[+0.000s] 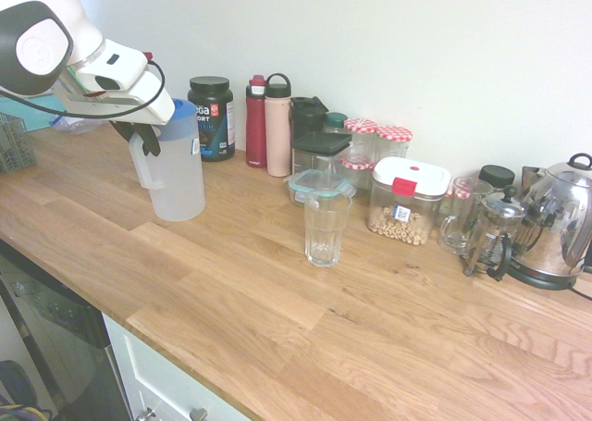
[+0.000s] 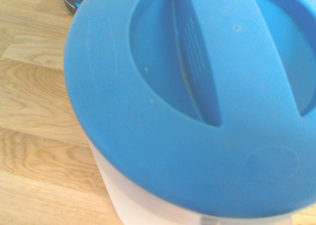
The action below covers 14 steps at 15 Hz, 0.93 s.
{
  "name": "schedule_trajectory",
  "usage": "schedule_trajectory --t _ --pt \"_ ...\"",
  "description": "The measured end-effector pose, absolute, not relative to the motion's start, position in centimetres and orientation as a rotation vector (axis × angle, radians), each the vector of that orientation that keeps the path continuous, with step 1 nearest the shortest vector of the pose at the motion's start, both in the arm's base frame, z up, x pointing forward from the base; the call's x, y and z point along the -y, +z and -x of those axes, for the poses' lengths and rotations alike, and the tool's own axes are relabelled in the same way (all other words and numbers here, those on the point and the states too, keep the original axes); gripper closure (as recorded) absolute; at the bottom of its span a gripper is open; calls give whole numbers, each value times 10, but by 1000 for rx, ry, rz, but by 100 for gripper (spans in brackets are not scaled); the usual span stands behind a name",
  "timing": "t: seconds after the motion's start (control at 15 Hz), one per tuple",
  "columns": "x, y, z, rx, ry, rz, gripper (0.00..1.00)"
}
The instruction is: Pour me some water
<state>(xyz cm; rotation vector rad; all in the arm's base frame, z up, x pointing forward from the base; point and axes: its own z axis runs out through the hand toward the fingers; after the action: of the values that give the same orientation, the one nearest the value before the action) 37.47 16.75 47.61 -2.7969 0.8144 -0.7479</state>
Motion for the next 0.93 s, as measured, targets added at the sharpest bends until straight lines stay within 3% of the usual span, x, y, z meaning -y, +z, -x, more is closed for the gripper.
schedule_trajectory --t 0.93 --pt "-149 512 -382 -931 -407 2917 0"
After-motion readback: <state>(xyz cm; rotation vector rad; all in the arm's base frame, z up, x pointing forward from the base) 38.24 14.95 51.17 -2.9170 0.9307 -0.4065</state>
